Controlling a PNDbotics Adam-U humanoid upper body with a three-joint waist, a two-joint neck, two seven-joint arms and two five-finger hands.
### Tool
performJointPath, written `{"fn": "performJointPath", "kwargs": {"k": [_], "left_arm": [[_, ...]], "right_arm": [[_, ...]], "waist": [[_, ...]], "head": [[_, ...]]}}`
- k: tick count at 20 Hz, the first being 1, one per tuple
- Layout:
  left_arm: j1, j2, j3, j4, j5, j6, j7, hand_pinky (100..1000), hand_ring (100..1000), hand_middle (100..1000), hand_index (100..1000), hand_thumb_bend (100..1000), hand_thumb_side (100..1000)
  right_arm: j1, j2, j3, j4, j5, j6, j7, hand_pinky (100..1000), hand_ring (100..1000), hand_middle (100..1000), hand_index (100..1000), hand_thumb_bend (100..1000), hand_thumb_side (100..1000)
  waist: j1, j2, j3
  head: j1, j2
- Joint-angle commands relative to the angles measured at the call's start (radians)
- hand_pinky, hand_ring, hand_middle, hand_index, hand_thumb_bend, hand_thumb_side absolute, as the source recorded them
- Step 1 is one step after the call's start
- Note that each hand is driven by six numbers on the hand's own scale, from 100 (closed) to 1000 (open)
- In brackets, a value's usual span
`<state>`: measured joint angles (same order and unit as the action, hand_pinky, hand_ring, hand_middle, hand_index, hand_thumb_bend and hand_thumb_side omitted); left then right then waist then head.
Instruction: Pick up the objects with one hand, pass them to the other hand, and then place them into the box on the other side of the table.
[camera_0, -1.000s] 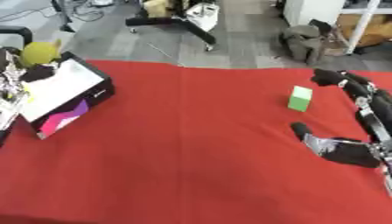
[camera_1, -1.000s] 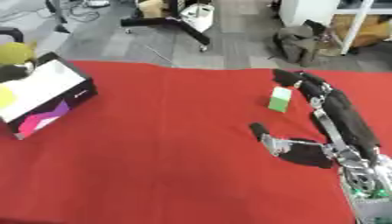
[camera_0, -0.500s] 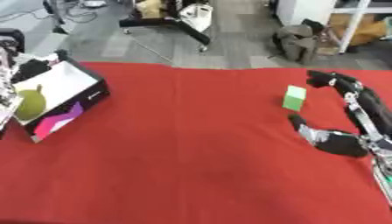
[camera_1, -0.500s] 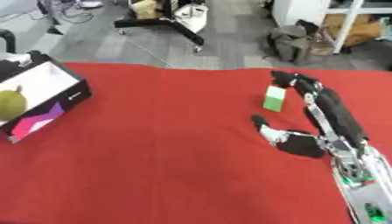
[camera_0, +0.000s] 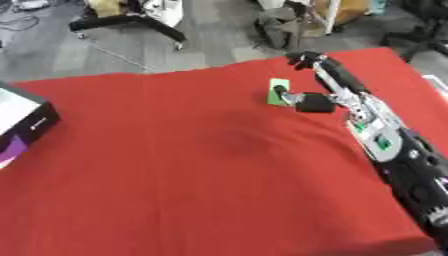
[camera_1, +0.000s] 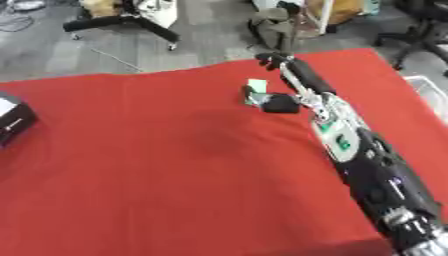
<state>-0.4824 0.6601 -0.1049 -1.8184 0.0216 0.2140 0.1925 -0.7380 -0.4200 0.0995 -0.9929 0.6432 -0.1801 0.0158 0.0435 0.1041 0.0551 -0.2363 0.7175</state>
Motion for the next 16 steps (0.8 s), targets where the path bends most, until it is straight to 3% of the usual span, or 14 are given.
{"fn": "performJointPath", "kwargs": {"k": [1, 6, 7, 13, 16], "left_arm": [[-0.02, -0.014, -0.002, -0.129, 0.01, -0.015, -0.061, 777, 660, 634, 818, 760, 596], [-0.032, -0.059, -0.018, -0.18, 0.019, -0.067, -0.133, 778, 659, 632, 818, 783, 601], [-0.031, -0.063, -0.02, -0.181, 0.018, -0.078, -0.144, 778, 658, 632, 818, 753, 606], [-0.024, -0.078, -0.015, -0.182, 0.011, -0.115, -0.177, 778, 658, 632, 819, 752, 610], [-0.02, -0.085, -0.015, -0.182, 0.012, -0.118, -0.18, 778, 656, 629, 819, 749, 612]], "right_arm": [[-0.061, -0.038, -0.056, 0.15, 0.042, 0.018, -0.023, 859, 807, 817, 911, 285, 581], [-0.113, -0.067, -0.099, 0.277, 0.101, 0.056, -0.058, 867, 820, 840, 924, 301, 591], [-0.118, -0.071, -0.101, 0.289, 0.11, 0.057, -0.057, 867, 822, 844, 926, 316, 580], [-0.13, -0.075, -0.101, 0.322, 0.2, 0.06, -0.028, 864, 824, 850, 923, 326, 543], [-0.126, -0.062, -0.097, 0.32, 0.219, 0.037, -0.004, 852, 802, 776, 862, 301, 472]], "waist": [[0.0, -0.003, 0.02], [-0.005, 0.014, 0.071], [-0.006, 0.016, 0.076], [-0.009, 0.019, 0.092], [-0.012, 0.019, 0.095]], "head": [[-0.069, -0.029], [-0.146, -0.053], [-0.155, -0.055], [-0.18, -0.062], [-0.183, -0.061]]}}
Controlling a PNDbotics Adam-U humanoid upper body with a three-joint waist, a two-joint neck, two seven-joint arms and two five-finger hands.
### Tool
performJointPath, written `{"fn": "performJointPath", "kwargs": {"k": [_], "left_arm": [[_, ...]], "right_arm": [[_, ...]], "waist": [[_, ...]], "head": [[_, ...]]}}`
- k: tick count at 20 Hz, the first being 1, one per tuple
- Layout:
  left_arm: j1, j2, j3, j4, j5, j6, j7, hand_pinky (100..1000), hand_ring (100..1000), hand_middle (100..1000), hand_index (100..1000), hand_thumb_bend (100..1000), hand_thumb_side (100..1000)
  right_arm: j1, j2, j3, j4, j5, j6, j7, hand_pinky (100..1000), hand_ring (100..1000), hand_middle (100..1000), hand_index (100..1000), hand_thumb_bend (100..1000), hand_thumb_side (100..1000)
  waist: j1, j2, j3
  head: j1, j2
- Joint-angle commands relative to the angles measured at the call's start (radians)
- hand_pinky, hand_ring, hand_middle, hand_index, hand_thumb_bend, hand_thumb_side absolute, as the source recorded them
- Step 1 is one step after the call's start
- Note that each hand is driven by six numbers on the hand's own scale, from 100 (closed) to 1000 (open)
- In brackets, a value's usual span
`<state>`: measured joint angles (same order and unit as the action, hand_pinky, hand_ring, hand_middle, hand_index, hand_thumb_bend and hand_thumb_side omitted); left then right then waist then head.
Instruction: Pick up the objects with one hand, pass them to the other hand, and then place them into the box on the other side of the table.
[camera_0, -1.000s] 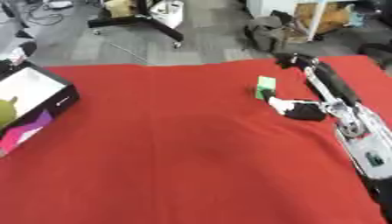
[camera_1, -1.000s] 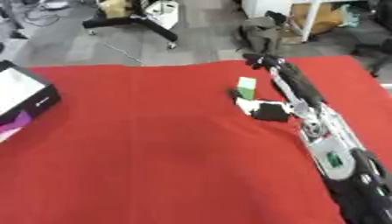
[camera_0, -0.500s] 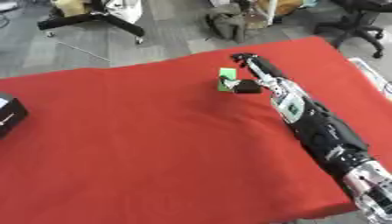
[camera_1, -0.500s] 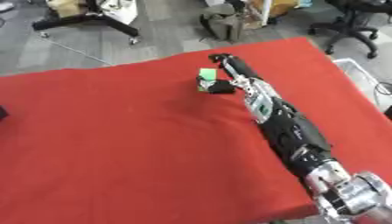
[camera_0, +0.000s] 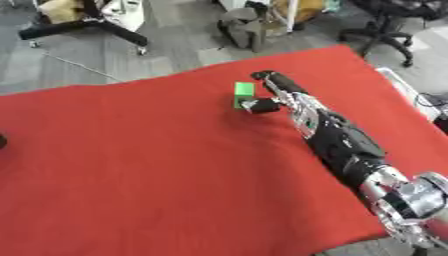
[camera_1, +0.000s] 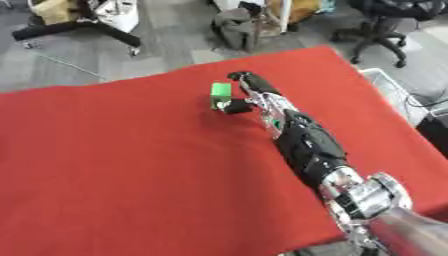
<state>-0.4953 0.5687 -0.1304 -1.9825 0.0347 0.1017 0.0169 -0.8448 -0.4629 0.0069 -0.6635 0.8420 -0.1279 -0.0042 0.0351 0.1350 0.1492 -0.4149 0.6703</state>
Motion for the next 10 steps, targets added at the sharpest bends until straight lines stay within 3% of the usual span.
{"fn": "performJointPath", "kwargs": {"k": [1, 7, 10], "left_arm": [[-0.006, 0.004, 0.01, -0.017, 0.0, -0.006, -0.005, 778, 656, 628, 819, 747, 613], [-0.002, -0.003, 0.004, -0.017, 0.001, -0.001, -0.008, 779, 655, 625, 818, 746, 614], [-0.003, -0.005, 0.001, -0.017, 0.001, 0.001, -0.009, 779, 653, 624, 818, 743, 617]], "right_arm": [[-0.018, -0.016, -0.003, -0.012, 0.023, -0.023, 0.02, 850, 799, 770, 851, 295, 458], [-0.015, 0.002, 0.004, -0.029, 0.031, -0.054, 0.01, 832, 759, 662, 753, 241, 376], [-0.012, 0.01, 0.006, -0.053, 0.038, -0.063, -0.056, 792, 676, 506, 586, 164, 245]], "waist": [[-0.004, -0.012, 0.002], [-0.007, -0.009, 0.007], [-0.008, -0.008, 0.008]], "head": [[-0.005, -0.014], [-0.007, -0.012], [-0.01, -0.011]]}}
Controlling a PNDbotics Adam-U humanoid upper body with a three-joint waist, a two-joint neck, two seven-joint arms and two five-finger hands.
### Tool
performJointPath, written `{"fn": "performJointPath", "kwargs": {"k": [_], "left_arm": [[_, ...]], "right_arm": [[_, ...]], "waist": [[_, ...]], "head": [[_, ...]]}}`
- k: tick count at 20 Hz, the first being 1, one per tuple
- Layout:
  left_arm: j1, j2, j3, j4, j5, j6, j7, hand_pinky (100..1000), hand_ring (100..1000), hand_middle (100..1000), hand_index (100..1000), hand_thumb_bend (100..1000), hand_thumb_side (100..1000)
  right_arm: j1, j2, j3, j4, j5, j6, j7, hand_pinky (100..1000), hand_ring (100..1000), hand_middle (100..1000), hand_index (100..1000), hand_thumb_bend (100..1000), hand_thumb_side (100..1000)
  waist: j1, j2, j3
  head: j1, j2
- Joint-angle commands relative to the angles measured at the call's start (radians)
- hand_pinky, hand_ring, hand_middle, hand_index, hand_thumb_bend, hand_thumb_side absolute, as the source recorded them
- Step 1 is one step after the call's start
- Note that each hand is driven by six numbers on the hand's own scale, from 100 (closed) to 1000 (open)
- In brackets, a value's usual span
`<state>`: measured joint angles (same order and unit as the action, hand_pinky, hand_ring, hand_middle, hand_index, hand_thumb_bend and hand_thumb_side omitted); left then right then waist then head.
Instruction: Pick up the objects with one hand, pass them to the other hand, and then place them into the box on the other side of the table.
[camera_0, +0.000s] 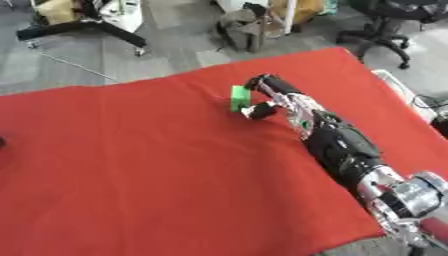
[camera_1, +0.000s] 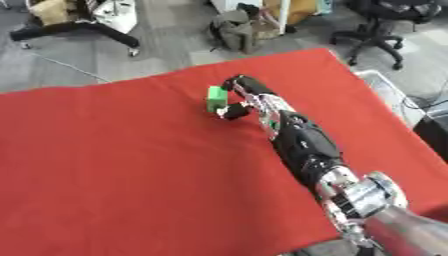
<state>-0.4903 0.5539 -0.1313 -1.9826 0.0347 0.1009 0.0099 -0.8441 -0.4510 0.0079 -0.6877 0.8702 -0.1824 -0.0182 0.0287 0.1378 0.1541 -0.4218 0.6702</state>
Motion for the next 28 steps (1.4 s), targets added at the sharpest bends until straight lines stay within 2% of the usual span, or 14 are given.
{"fn": "performJointPath", "kwargs": {"k": [1, 3, 6, 10, 13, 15, 19, 22, 25, 28], "left_arm": [[-0.008, 0.009, 0.002, -0.017, 0.001, 0.003, -0.003, 778, 653, 624, 818, 743, 618], [-0.008, 0.008, 0.001, -0.017, 0.002, 0.004, -0.002, 778, 652, 623, 818, 743, 618], [-0.004, 0.009, 0.0, -0.017, 0.001, 0.008, -0.001, 778, 650, 620, 817, 738, 621], [0.012, 0.018, 0.006, -0.017, -0.006, 0.022, 0.011, 777, 647, 618, 816, 733, 621], [0.037, 0.029, 0.01, -0.017, -0.009, 0.042, 0.026, 776, 644, 614, 814, 729, 625], [0.054, 0.035, 0.007, -0.016, -0.008, 0.062, 0.033, 776, 642, 613, 813, 732, 605], [0.079, 0.037, -0.011, 0.014, -0.006, 0.09, 0.031, 777, 639, 608, 812, 727, 631], [0.084, 0.029, -0.037, 0.041, 0.003, 0.095, 0.017, 777, 636, 606, 812, 730, 628], [0.078, 0.019, -0.066, 0.06, 0.012, 0.097, -0.004, 777, 630, 603, 812, 737, 623], [0.069, 0.006, -0.097, 0.073, 0.025, 0.096, -0.028, 777, 629, 603, 813, 748, 620]], "right_arm": [[-0.011, 0.0, 0.006, -0.035, 0.014, -0.01, -0.069, 785, 664, 492, 568, 147, 224], [-0.008, 0.003, 0.008, -0.044, 0.02, -0.013, -0.12, 773, 639, 460, 530, 108, 191], [0.003, 0.005, 0.012, -0.08, 0.0, -0.029, -0.194, 752, 599, 391, 459, 100, 160], [0.035, 0.001, 0.048, -0.216, -0.052, -0.066, -0.231, 742, 589, 375, 443, 100, 132], [0.077, 0.017, 0.085, -0.376, -0.106, -0.078, -0.232, 739, 585, 370, 436, 100, 121], [0.118, 0.039, 0.119, -0.506, -0.146, -0.088, -0.227, 739, 583, 369, 435, 100, 123], [0.228, 0.111, 0.194, -0.801, -0.232, -0.097, -0.183, 741, 582, 373, 437, 100, 131], [0.298, 0.174, 0.247, -0.965, -0.27, -0.109, -0.137, 742, 581, 373, 437, 100, 133], [0.339, 0.22, 0.294, -1.067, -0.294, -0.123, -0.087, 743, 582, 374, 437, 100, 136], [0.36, 0.248, 0.332, -1.12, -0.315, -0.139, -0.041, 744, 582, 374, 437, 100, 137]], "waist": [[-0.002, -0.01, 0.003], [-0.002, -0.01, 0.003], [-0.002, -0.011, 0.0], [-0.004, -0.02, -0.021], [-0.008, -0.032, -0.048], [-0.013, -0.043, -0.07], [-0.02, -0.064, -0.113], [-0.021, -0.071, -0.138], [-0.02, -0.072, -0.151], [-0.019, -0.071, -0.16]], "head": [[-0.003, -0.01], [-0.003, -0.01], [0.0, -0.008], [0.032, 0.001], [0.083, 0.017], [0.142, 0.034], [0.287, 0.078], [0.369, 0.096], [0.409, 0.099], [0.426, 0.1]]}}
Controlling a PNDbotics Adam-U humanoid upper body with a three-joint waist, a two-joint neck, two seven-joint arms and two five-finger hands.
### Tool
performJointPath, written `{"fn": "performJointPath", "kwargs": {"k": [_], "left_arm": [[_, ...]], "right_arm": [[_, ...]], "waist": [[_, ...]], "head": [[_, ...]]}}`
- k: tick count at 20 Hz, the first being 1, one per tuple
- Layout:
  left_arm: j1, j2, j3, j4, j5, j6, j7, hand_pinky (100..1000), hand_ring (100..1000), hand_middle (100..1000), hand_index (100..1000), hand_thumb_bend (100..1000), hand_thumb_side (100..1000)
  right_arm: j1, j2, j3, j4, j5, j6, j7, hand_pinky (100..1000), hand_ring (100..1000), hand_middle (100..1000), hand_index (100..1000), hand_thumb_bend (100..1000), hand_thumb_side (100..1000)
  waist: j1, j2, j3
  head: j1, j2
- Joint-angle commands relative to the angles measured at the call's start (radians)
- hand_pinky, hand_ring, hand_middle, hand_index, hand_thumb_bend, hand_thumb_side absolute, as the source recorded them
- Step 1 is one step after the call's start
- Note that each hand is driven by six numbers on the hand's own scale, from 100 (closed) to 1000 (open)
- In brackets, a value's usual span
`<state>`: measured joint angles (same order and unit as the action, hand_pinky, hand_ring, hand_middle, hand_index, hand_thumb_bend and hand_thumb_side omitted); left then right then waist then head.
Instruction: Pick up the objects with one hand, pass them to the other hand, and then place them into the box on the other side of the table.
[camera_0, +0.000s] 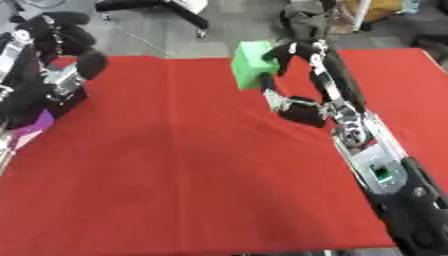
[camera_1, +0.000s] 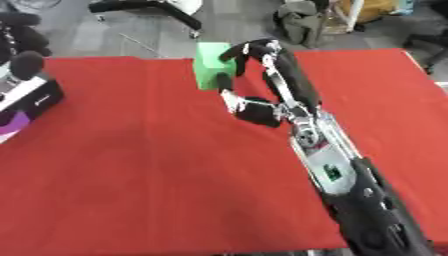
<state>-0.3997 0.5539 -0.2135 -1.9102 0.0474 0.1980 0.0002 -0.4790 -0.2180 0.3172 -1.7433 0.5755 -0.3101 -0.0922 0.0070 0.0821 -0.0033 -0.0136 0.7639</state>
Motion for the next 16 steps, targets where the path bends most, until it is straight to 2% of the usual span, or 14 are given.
{"fn": "performJointPath", "kwargs": {"k": [1, 3, 4, 10, 16], "left_arm": [[-0.025, 0.003, -0.028, 0.004, 0.017, -0.002, -0.03, 780, 631, 604, 816, 757, 619], [-0.032, -0.001, -0.053, 0.009, 0.029, -0.008, -0.062, 782, 633, 600, 818, 804, 571], [-0.035, -0.001, -0.065, 0.011, 0.035, -0.013, -0.081, 783, 634, 596, 816, 758, 622], [-0.052, -0.003, -0.117, 0.029, 0.049, -0.043, -0.187, 790, 646, 595, 814, 752, 621], [-0.061, -0.011, -0.141, 0.033, 0.057, -0.069, -0.253, 797, 661, 617, 822, 764, 618]], "right_arm": [[-0.002, 0.02, 0.032, -0.073, -0.028, -0.015, 0.045, 744, 581, 373, 436, 100, 140], [0.001, 0.025, 0.049, -0.085, -0.046, -0.021, 0.064, 745, 581, 372, 436, 100, 152], [0.001, 0.025, 0.055, -0.09, -0.055, -0.024, 0.072, 745, 581, 372, 435, 100, 141], [-0.007, 0.028, 0.09, -0.122, -0.123, -0.032, 0.122, 747, 581, 371, 435, 100, 145], [-0.013, 0.024, 0.106, -0.145, -0.159, -0.035, 0.165, 747, 582, 371, 435, 100, 143]], "waist": [[0.002, -0.015, -0.004], [0.003, -0.014, -0.007], [0.002, -0.013, -0.009], [0.0, -0.01, -0.012], [-0.002, -0.01, -0.011]], "head": [[0.02, 0.006], [0.022, 0.006], [0.022, 0.006], [0.013, 0.004], [-0.003, 0.005]]}}
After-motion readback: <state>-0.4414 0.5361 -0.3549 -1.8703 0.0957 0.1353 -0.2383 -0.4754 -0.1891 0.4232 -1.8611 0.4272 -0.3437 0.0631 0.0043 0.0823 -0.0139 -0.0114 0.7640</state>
